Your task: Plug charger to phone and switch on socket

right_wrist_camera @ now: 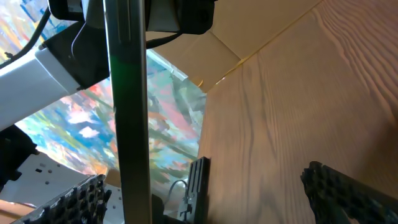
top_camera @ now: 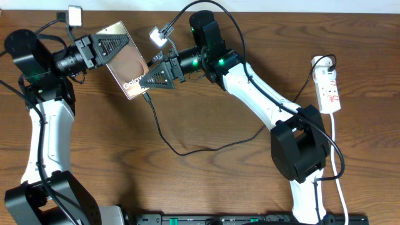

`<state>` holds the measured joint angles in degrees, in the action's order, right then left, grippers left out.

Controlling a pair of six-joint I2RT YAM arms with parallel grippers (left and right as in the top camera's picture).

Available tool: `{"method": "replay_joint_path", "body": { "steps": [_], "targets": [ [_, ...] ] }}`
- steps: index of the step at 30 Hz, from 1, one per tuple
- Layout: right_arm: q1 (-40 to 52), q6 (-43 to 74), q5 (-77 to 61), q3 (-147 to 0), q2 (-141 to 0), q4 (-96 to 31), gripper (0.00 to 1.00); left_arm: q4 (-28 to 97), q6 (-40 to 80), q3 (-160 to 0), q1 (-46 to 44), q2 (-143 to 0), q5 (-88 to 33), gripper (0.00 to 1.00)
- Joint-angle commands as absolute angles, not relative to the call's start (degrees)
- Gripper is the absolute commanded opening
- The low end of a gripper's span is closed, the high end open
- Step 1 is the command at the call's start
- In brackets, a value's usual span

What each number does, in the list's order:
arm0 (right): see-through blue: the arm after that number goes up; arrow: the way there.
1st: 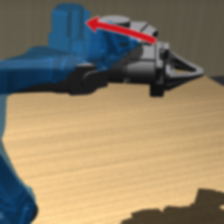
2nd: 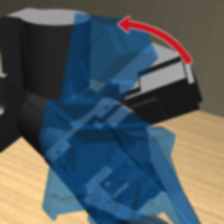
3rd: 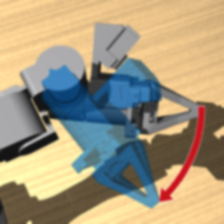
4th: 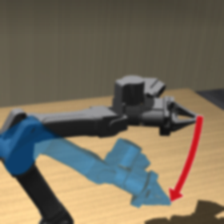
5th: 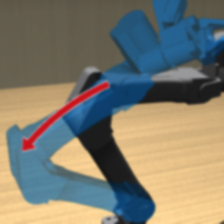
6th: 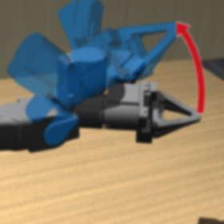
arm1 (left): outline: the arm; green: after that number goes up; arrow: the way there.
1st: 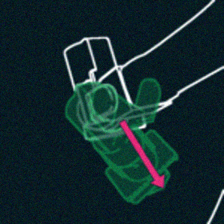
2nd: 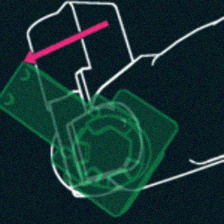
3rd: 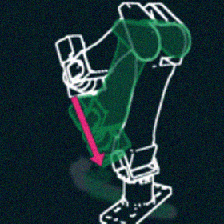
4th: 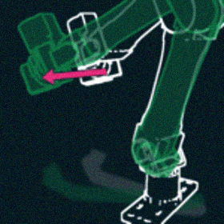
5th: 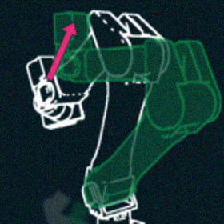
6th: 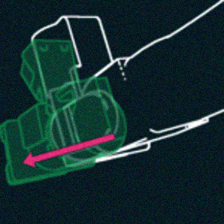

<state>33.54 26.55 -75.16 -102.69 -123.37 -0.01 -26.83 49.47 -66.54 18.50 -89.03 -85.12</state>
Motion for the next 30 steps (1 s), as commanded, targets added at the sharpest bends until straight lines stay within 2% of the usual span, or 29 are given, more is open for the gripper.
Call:
{"method": "replay_joint_path", "body": {
  "steps": [1, 7, 12, 24, 30],
  "targets": [
    [33.3, 26.1, -75.6, -104.0, -123.3, 0.0, 0.99, -27.1, 48.4, -66.7, 20.0, -88.8, -86.3, 0.07],
    [33.3, 26.1, -75.6, -104.0, -123.3, 0.0, 0.99, -26.5, 47.4, -66.7, 23.2, -88.8, -85.6, 0.08],
    [32.9, 26.1, -75.6, -104.0, -123.3, 0.0, 0.99, -19.6, 45.3, -66.7, 26.4, -89.8, -83.9, 0.07],
    [30.5, 26.1, -75.6, -104.0, -123.3, -1.4, 0.99, 15.9, 20.8, -66.7, 28.3, -95.7, -68.0, 0.07],
    [29.9, 25.6, -75.6, -104.0, -123.3, -2.3, 0.99, 22.8, 18.6, -66.7, 28.3, -101.6, -60.9, 0.07]
  ]
}}
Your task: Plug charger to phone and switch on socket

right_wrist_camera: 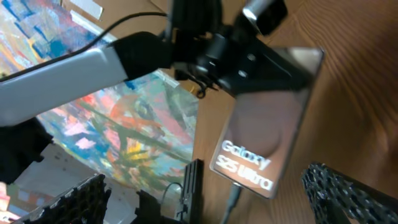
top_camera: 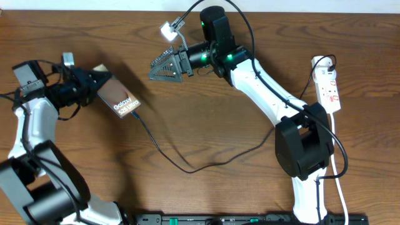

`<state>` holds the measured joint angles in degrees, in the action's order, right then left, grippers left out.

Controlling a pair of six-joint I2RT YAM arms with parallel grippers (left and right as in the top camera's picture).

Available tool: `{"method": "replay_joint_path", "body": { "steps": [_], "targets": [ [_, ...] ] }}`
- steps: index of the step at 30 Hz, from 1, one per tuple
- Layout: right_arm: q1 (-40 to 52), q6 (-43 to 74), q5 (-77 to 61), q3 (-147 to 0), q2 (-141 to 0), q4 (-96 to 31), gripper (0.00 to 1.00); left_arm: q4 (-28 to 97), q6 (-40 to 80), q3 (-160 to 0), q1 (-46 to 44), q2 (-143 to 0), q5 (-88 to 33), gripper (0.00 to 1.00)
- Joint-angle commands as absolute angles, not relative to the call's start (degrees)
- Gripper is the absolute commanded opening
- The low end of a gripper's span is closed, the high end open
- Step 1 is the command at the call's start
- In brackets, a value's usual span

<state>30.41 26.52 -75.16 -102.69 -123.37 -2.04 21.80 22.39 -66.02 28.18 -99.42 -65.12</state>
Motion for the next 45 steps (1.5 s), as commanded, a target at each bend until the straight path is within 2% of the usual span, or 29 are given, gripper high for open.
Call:
{"method": "replay_joint_path", "body": {
  "steps": [1, 15, 20, 27, 36, 38, 41, 45],
  "targets": [
    [29.9, 25.5, -75.6, -104.0, -123.3, -2.4, 0.99, 23.3, 18.6, -66.7, 28.3, -102.9, -59.8, 0.07],
    [29.9, 25.2, -75.6, -104.0, -123.3, -2.6, 0.99, 24.1, 18.2, -66.7, 28.3, -116.6, -57.1, 0.07],
    [29.9, 24.5, -75.6, -104.0, -123.3, -2.9, 0.99, 23.9, 17.6, -66.7, 28.3, -117.0, -57.0, 0.07],
    [29.9, 24.6, -75.6, -104.0, -123.3, -2.8, 0.99, 26.9, 17.6, -66.7, 28.3, -117.0, -48.2, 0.07],
    [29.9, 24.6, -75.5, -104.0, -123.3, -2.8, 0.99, 27.0, 17.6, -66.7, 28.3, -117.0, -48.3, 0.07],
    [29.9, 24.6, -75.6, -104.0, -123.3, -2.8, 0.99, 27.0, 17.6, -66.7, 28.3, -117.0, -48.1, 0.09],
    [29.9, 24.6, -75.6, -104.0, -123.3, -2.8, 0.99, 27.0, 17.6, -66.7, 28.3, -117.0, -47.9, 0.17],
    [29.9, 24.6, -75.6, -104.0, -123.3, -2.8, 0.99, 27.2, 17.6, -66.7, 28.3, -117.0, -47.9, 0.17]
  ]
}}
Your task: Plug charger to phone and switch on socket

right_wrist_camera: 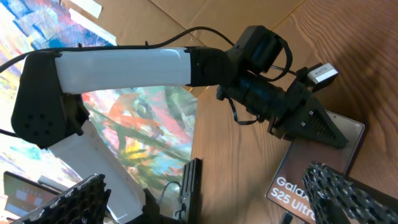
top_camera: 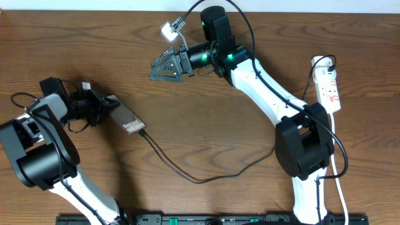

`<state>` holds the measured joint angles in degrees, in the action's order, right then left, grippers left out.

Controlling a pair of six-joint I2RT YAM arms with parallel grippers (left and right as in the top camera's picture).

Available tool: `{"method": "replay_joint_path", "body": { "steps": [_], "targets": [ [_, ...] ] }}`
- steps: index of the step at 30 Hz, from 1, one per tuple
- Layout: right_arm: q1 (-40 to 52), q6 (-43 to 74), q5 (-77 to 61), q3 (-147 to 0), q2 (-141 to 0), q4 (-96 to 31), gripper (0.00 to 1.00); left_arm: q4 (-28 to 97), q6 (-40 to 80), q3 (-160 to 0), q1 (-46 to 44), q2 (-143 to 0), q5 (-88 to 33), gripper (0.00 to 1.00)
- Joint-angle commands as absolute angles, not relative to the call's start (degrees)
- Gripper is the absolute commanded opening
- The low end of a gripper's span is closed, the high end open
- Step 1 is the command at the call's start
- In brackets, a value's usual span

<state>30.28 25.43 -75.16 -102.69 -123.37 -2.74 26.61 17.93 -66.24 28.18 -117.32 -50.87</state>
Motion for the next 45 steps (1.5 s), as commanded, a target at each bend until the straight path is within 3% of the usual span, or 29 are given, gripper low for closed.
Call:
{"method": "replay_joint_path", "body": {
  "steps": [1, 8, 10, 25, 45],
  "targets": [
    [29.9, 24.6, -75.6, -104.0, -123.3, -2.8, 0.99, 27.2, 17.6, -66.7, 28.3, -117.0, -47.9, 0.17],
    [29.9, 24.6, -75.6, -104.0, -123.3, -2.8, 0.99, 27.5, 17.6, -66.7, 28.3, -117.0, -47.9, 0.17],
    [29.9, 24.6, -75.6, -104.0, -123.3, -2.8, 0.99, 27.9, 17.6, -66.7, 28.3, -117.0, -47.9, 0.24],
    [30.0, 24.6, -75.6, -104.0, -123.3, -2.8, 0.99, 30.0, 17.6, -66.7, 28.3, -117.0, -46.8, 0.32],
    [30.0, 24.6, -75.6, -104.0, -123.3, -2.9, 0.99, 33.1, 17.6, -66.7, 28.3, -117.0, -42.7, 0.34]
  ]
}}
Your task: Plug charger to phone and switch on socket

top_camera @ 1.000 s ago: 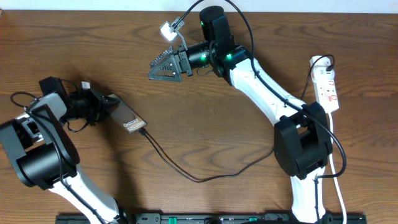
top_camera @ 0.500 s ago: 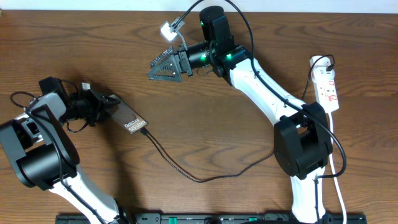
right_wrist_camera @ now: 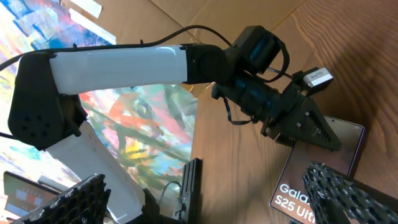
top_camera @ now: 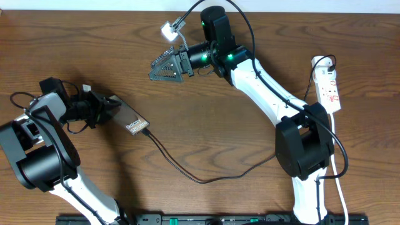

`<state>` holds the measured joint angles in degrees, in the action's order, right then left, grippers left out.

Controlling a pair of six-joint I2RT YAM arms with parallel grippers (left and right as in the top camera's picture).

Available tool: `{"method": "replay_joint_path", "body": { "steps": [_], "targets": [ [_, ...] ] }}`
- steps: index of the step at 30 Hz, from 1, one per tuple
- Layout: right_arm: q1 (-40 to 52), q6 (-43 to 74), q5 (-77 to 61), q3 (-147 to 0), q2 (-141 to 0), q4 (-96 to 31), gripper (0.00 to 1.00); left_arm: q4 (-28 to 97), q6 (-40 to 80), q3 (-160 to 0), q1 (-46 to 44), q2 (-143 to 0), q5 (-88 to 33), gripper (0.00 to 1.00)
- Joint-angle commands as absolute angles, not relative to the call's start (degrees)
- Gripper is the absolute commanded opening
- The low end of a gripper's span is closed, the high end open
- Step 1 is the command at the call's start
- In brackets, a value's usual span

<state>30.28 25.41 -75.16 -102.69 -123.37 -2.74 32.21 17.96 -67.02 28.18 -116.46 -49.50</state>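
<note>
The phone (top_camera: 130, 120) lies flat at the left of the table, its "Galaxy S25 Ultra" label showing in the right wrist view (right_wrist_camera: 317, 171). A black charger cable (top_camera: 200, 180) is plugged into its near end (top_camera: 145, 132) and loops across the table. My left gripper (top_camera: 107, 106) sits at the phone's far end, seemingly shut on it; its fingers (right_wrist_camera: 308, 127) overlap the phone's corner. My right gripper (top_camera: 164, 67) hangs open and empty above the table's back (right_wrist_camera: 208, 193). The white socket strip (top_camera: 329, 84) lies at the far right; its switch is too small to read.
The right arm's base (top_camera: 300, 153) stands at the front right, with the strip's white lead (top_camera: 340, 187) running past it. A black rail (top_camera: 219, 220) lines the front edge. The right wrist view shows cardboard and a colourful panel (right_wrist_camera: 143, 124) beyond the table.
The phone and the left gripper have shifted slightly to the right and toward the front. The cable's loop sits a little lower. The right arm has not moved.
The left gripper held the phone up mid-table while the right gripper was at its plug end. Then the right gripper was pulled back and open, with the cable in the phone. The left gripper then had the phone lower at the left, and now flat on the table.
</note>
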Motion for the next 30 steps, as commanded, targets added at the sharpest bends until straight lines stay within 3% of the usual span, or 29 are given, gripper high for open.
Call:
{"method": "replay_joint_path", "body": {
  "steps": [1, 30],
  "targets": [
    [30.0, 24.6, -75.6, -104.0, -123.3, -2.8, 0.99, 33.2, 17.6, -66.7, 28.3, -117.0, -42.7, 0.38],
    [30.0, 24.6, -75.6, -104.0, -123.3, -2.9, 0.99, 38.0, 17.6, -66.7, 28.3, -117.0, -39.0, 0.39]
  ]
}}
